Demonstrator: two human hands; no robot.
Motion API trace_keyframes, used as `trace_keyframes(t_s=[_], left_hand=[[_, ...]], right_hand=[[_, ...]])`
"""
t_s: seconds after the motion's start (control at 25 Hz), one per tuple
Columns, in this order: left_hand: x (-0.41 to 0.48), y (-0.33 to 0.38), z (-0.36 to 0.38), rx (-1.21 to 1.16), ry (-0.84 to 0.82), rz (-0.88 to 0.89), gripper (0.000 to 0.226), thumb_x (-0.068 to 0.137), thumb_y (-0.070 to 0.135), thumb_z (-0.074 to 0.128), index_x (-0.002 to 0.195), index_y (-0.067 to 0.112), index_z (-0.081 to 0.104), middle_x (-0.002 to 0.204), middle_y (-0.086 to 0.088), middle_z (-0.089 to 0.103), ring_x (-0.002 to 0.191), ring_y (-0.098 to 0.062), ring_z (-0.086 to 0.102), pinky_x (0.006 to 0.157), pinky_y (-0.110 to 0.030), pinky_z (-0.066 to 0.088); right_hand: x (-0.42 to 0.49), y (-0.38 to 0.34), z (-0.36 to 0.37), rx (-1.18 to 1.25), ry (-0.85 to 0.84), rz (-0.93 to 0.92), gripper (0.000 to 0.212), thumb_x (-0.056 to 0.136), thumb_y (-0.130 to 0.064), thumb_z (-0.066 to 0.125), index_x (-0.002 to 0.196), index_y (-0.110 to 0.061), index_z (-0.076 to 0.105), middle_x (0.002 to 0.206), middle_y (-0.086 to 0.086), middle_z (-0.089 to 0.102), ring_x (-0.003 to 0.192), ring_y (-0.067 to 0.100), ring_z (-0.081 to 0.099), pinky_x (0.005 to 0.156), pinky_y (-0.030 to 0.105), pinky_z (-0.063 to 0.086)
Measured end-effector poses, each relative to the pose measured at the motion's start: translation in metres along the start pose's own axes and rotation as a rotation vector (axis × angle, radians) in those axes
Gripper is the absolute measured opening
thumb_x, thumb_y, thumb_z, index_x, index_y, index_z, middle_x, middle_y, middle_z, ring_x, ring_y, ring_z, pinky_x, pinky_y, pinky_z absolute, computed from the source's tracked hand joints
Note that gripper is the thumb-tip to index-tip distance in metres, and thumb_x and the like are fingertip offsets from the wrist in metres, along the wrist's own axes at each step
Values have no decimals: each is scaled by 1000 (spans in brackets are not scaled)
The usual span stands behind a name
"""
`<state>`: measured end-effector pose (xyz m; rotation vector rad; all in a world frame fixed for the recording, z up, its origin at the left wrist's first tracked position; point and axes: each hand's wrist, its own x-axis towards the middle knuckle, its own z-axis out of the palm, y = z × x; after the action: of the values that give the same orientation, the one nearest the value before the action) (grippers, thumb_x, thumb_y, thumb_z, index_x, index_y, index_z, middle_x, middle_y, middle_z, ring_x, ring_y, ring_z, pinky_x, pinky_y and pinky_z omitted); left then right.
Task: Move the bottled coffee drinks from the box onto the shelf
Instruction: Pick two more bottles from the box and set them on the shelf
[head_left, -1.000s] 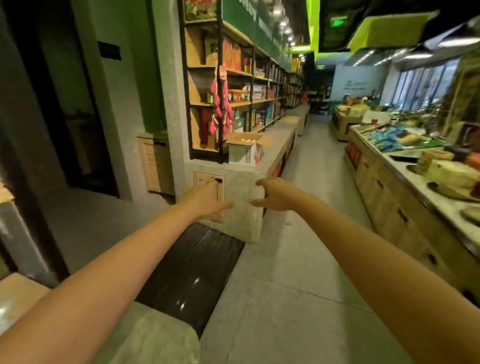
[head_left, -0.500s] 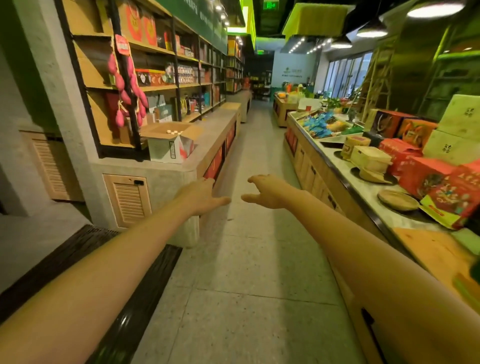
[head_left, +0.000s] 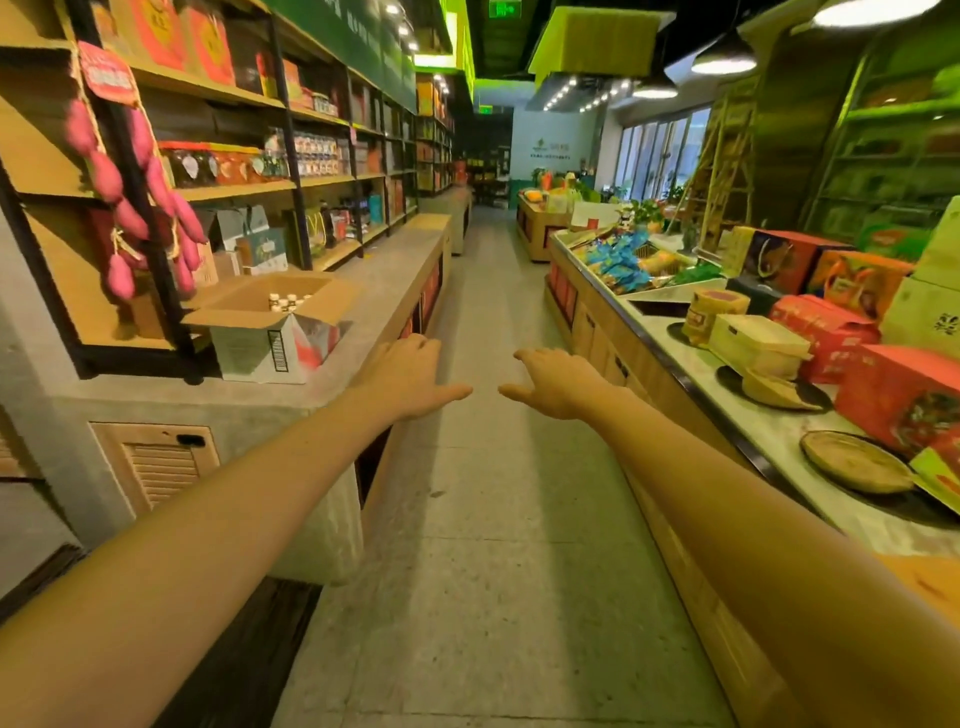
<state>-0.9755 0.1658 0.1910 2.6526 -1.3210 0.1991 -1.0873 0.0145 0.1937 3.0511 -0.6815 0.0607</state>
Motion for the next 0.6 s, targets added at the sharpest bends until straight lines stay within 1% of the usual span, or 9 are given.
trace_keyframes(t_s=[0.16,0.36,0.48,0.6], left_hand=[[104,-29,22,21,3,-28,69,85,60,50,128,7,45,133,-14,47,119,-29,46,96,-41,38],[240,-69,54,19,23,-153,78,85,62,49,138,6,37,144,-15,40,130,-31,39,103,-42,35],[324,-91,61,-25,36,-254,79,85,61,49,140,7,35,145,-14,38,132,-30,38,102,-41,35],[396,-122,62,-22,95,-291,80,85,60,49,143,7,32,148,-13,35,133,-30,36,104,-41,35]], right_hand=[[109,37,9,13,24,-8,69,94,-53,39,146,-10,26,150,11,35,135,30,36,106,46,35],[269,70,30,20,60,-81,70,93,-57,38,145,-11,29,148,12,38,132,30,40,105,44,38],[370,90,25,8,67,-166,68,94,-56,35,145,-11,28,148,12,37,133,30,39,106,45,35],[465,100,18,-8,85,-270,65,94,-54,35,141,-9,33,145,14,41,131,33,41,105,47,36]])
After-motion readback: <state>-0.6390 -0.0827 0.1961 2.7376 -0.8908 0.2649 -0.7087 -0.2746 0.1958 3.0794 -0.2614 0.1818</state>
